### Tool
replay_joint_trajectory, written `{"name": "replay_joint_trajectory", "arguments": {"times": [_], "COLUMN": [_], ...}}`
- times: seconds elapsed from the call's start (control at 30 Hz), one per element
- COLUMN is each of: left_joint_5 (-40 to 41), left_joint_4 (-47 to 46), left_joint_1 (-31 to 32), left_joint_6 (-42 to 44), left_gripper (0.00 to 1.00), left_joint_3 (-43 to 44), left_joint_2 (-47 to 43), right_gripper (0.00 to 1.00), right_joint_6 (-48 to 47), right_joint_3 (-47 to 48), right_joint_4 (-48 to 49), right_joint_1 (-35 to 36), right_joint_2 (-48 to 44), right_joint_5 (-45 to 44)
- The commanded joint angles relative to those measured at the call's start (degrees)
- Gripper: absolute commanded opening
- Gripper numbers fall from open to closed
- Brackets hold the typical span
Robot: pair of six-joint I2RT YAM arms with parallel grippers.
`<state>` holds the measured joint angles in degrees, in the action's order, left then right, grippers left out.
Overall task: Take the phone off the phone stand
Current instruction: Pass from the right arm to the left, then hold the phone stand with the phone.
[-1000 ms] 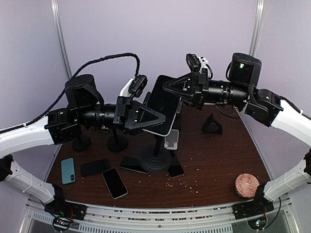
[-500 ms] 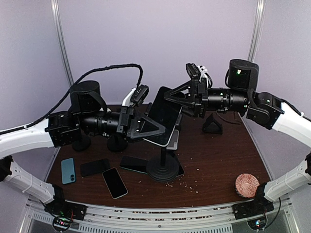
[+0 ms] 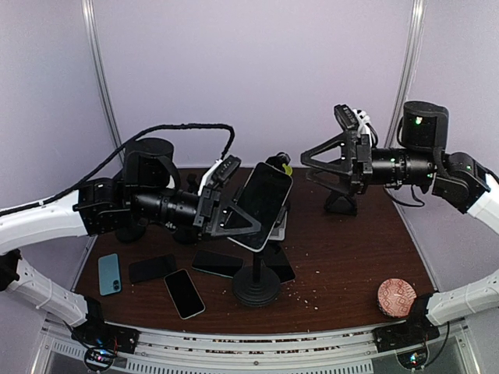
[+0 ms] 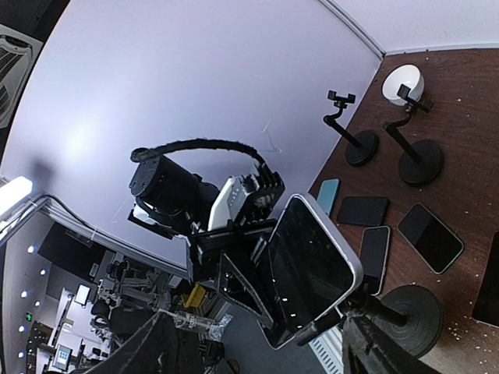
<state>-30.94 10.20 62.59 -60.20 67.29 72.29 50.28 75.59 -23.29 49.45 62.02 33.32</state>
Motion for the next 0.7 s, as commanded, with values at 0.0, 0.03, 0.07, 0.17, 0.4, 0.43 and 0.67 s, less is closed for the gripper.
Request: {"name": "replay_joint_trajectory", "arguments": {"times": [0.0, 0.03, 0.07, 0.17, 0.4, 0.43, 0.67], "left_joint_5": [1.2, 1.3, 1.2, 1.2, 1.7, 1.7, 2.0], "left_joint_4": [-4.1, -3.9, -3.8, -3.2, -2.8, -2.6, -3.2], "left_joint_1": [-0.4, -0.4, -0.4, -0.4, -0.4, -0.4, -0.4], "left_joint_6": [3.3, 3.5, 3.6, 3.9, 3.8, 3.9, 1.9], "left_gripper": [0.0, 0.0, 0.0, 0.0, 0.0, 0.0, 0.0], "left_joint_3": [4.9, 5.1, 5.2, 5.8, 7.3, 7.7, 9.4], "left_joint_2": [-0.3, -0.2, -0.1, 0.4, 1.3, 1.5, 2.1], "right_gripper": [0.73, 0.73, 0.73, 0.72, 0.7, 0.7, 0.67], "right_joint_6": [-4.3, -5.0, -5.7, -8.3, -19.7, -21.3, -32.0], "right_joint_3": [-2.1, -2.2, -2.2, -2.7, -5.8, -6.9, -17.1], "right_joint_4": [-3.9, -5.0, -6.0, -9.0, -14.8, -14.6, -4.3], "right_joint_1": [-3.2, -4.0, -4.7, -6.5, -7.3, -7.3, -7.2], "right_joint_2": [-3.6, -4.1, -4.6, -6.3, -9.0, -9.4, -14.5], "right_joint_5": [1.5, 1.8, 2.1, 2.7, -2.3, -3.1, -7.6]}}
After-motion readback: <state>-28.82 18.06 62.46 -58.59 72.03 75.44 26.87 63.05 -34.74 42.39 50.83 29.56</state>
